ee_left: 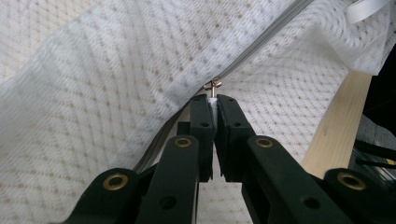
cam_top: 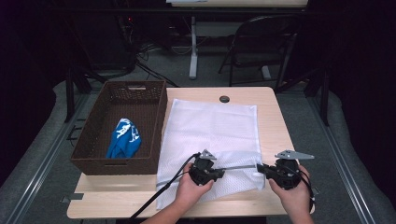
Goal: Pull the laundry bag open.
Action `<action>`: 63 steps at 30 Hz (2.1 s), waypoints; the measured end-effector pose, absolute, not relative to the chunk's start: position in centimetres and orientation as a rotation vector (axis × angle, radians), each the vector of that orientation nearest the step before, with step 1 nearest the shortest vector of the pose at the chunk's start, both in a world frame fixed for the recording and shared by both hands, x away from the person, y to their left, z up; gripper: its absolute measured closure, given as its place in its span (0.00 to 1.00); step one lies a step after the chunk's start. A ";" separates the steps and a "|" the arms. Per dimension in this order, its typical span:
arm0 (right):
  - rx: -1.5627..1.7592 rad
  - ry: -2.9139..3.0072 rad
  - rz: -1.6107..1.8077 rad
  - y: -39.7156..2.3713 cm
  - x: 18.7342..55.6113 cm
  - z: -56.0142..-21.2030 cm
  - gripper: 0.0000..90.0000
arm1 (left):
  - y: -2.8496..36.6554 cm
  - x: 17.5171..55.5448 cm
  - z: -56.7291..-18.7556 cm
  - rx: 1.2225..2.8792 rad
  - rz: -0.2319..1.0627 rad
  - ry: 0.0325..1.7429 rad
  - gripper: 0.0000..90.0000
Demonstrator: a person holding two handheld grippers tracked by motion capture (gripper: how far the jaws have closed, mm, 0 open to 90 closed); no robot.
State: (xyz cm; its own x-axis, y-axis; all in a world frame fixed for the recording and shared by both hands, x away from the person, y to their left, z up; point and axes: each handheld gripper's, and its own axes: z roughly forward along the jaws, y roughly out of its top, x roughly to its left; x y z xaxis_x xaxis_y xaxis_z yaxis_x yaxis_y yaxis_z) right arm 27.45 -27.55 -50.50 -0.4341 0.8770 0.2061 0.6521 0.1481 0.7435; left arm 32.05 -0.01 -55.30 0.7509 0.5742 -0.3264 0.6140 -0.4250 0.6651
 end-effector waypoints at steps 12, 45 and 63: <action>1.488 2.152 1.169 -27.7 27.5 -50.5 0.96 | 1.9 32.0 -55.3 2.143 -0.045 0.907 0.96; 1.521 2.137 1.174 -28.3 27.6 -50.7 0.96 | 8.1 31.6 -55.1 2.124 -0.007 1.018 0.96; 1.529 2.133 1.184 -28.5 27.6 -50.8 0.96 | 9.3 31.3 -54.9 2.128 0.019 1.032 0.96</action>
State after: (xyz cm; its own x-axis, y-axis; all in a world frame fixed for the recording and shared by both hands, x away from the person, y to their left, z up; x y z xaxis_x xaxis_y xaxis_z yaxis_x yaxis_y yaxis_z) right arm 27.60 -28.46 -50.79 -0.4113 0.8802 0.2367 0.6663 0.1132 0.7370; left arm 31.29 9.33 -54.87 0.6734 0.6785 -0.2936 0.6673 -0.3867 0.6366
